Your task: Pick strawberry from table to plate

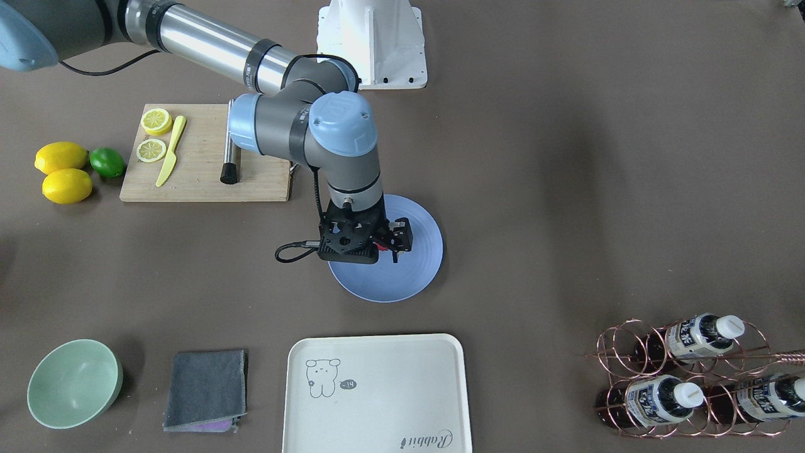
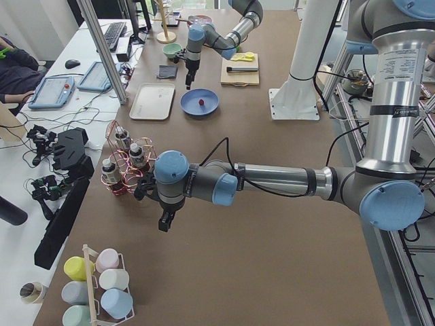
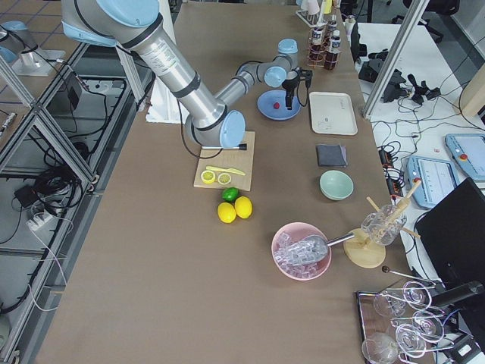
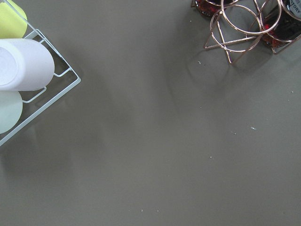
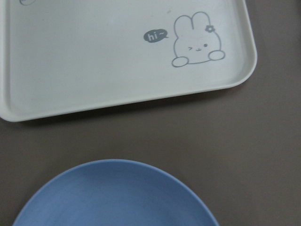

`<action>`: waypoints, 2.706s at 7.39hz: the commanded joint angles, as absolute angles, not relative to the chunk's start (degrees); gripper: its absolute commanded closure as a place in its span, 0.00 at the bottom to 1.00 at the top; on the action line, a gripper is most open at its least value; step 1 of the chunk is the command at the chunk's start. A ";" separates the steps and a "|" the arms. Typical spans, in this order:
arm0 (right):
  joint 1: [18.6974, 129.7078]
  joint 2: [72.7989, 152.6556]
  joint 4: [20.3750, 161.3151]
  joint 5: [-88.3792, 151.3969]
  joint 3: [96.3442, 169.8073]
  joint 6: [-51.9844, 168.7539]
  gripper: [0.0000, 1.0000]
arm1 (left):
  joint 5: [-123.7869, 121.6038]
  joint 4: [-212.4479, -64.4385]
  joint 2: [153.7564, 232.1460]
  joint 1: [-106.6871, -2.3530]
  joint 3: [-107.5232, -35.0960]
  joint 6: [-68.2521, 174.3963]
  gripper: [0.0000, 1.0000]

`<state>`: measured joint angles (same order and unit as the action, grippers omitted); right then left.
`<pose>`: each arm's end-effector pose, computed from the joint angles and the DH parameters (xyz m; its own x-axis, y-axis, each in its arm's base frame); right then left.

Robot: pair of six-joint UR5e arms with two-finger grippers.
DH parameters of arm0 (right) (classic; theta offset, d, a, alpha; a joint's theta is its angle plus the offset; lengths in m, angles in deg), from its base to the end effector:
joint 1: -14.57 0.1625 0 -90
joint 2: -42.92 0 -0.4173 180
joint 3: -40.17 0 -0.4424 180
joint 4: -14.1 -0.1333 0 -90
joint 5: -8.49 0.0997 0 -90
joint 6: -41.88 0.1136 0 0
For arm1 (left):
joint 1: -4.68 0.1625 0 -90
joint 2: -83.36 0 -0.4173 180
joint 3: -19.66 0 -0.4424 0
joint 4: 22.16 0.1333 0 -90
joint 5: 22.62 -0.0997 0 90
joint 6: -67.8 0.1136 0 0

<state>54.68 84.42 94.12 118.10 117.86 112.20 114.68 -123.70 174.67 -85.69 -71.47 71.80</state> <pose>-0.5626 -0.5984 0.1800 0.6407 0.1249 0.7575 -0.2187 0.9755 0.0241 -0.0535 -0.5666 0.6115 0.6781 0.2404 -0.6946 -0.0411 0.9559 0.2907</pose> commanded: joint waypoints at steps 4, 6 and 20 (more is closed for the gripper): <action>72.03 103.80 113.23 128.80 143.06 83.41 0.00 | 115.64 -123.24 173.53 -88.75 -71.13 71.76 0.02; 79.04 109.77 113.50 134.04 143.88 74.37 0.00 | 111.41 -123.15 173.01 -88.49 -69.73 71.67 0.02; 103.69 139.86 112.28 136.80 140.71 36.17 0.00 | 113.43 -123.59 166.16 -88.49 -70.16 71.75 0.02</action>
<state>103.76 139.85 112.55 136.58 140.63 36.31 113.49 -123.41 166.96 -88.55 -70.12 71.49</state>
